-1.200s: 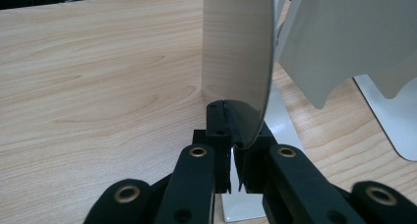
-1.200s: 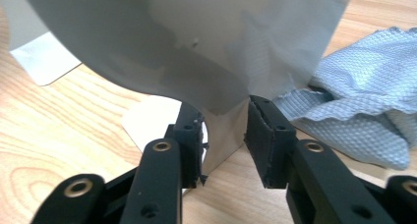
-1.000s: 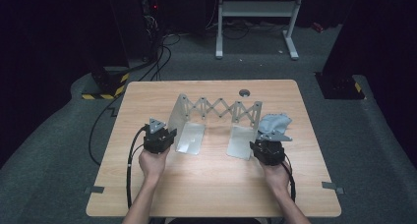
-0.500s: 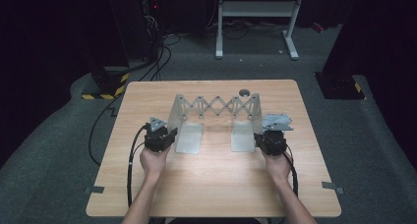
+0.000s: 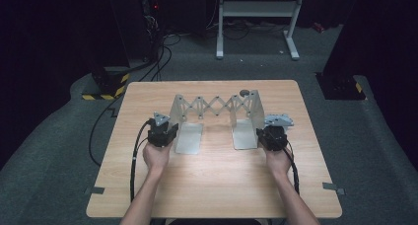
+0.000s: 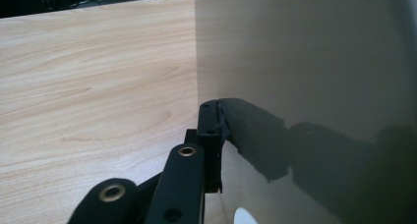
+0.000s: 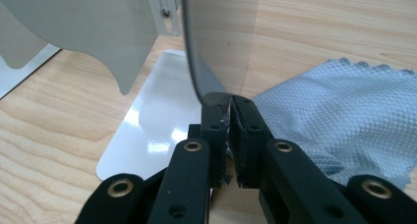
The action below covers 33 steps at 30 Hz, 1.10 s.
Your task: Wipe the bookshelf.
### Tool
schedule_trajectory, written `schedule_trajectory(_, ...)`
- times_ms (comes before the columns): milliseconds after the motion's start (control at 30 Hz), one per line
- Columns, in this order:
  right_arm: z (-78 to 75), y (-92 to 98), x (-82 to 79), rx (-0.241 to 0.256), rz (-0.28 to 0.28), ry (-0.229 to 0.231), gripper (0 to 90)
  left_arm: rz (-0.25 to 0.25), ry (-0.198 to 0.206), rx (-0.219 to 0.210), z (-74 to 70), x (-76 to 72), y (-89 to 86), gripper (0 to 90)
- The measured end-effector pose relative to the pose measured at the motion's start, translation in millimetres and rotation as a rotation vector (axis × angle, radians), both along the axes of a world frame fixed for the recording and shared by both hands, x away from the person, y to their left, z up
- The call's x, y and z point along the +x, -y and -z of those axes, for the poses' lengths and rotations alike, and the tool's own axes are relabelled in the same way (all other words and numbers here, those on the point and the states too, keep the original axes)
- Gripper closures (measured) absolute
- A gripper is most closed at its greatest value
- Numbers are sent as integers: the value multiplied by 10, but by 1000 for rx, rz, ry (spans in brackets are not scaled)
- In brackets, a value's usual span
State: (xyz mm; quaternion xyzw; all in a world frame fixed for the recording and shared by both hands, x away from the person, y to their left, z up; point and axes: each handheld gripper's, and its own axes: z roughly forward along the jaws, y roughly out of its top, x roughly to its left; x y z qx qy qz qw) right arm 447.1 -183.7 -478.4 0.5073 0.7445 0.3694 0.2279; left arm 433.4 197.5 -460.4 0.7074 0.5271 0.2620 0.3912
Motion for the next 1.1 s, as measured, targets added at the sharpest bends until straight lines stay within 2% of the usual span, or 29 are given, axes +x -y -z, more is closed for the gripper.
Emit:
schedule_trajectory(67, 10, -3, 10, 2, 5, 2, 855, -7, 11, -10, -8, 26, 4, 789)
schedule_trajectory(333, 30, -26, 63, 5, 25, 9, 853, -19, -2, 22, -65, 212, 89, 777)
schedule_trajectory(500, 14, -55, 145, -12, 24, 1, 849, -29, 4, 10, -94, 307, 107, 779)
schedule_trajectory(633, 12, -61, 198, -16, 26, -2, 849, -34, 3, 21, -117, 381, 129, 780)
schedule_trajectory(833, 2, -78, 284, -37, 25, -1, 851, -45, 5, 13, -120, 450, 142, 783)
schedule_trajectory(1033, 12, -62, 309, -33, 26, 1, 852, -58, 10, 31, -119, 491, 186, 782)
schedule_trajectory(1100, 15, -58, 315, -30, 26, 2, 852, -61, 11, 23, -116, 498, 197, 777)
